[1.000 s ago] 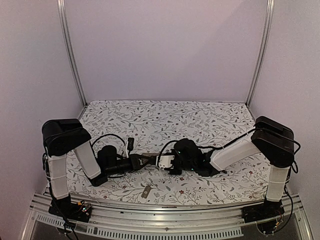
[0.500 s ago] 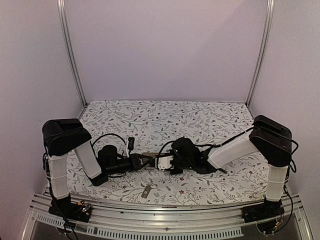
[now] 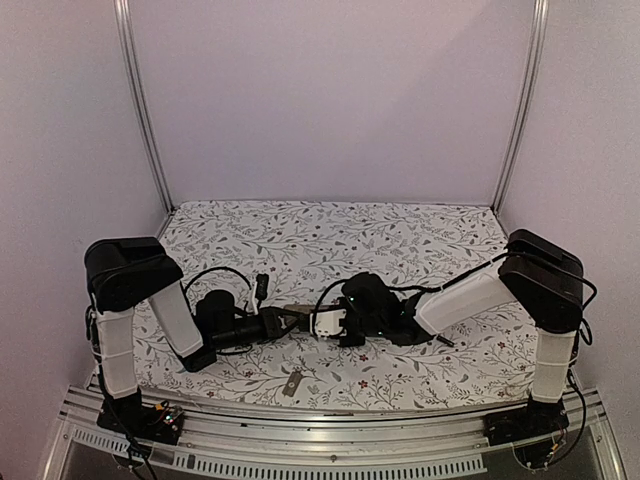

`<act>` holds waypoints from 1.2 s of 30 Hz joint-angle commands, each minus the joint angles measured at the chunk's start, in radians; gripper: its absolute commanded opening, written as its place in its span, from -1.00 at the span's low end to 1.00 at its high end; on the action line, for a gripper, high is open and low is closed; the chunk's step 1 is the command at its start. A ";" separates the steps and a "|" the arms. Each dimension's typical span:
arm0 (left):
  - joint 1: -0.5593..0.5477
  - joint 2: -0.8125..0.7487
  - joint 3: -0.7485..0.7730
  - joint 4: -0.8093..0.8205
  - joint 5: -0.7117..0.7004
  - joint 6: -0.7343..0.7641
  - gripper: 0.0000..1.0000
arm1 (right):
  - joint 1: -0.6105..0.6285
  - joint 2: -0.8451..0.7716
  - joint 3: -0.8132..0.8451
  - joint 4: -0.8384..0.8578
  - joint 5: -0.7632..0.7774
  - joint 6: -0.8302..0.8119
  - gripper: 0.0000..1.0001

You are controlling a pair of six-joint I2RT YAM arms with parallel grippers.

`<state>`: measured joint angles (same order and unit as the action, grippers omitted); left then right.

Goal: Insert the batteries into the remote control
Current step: Press the battery in the battery compartment, then pick up the battery at the center of the board.

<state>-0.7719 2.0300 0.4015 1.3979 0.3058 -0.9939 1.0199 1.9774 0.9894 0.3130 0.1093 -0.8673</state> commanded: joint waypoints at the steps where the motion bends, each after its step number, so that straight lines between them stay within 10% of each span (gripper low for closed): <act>1: -0.006 0.026 -0.007 0.119 0.055 0.025 -1.00 | -0.017 0.021 0.000 -0.111 0.018 0.050 -0.34; 24: -0.007 0.022 -0.012 0.122 0.054 0.026 -1.00 | -0.126 -0.351 -0.009 -0.162 -0.196 0.355 0.19; 36: -0.009 -0.003 -0.026 0.107 0.044 0.035 -1.00 | -0.352 -0.342 0.103 -0.978 0.080 1.054 0.21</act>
<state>-0.7738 2.0293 0.3973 1.3983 0.3492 -0.9874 0.6739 1.6188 1.1435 -0.3382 0.1196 -0.0734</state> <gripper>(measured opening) 0.183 0.604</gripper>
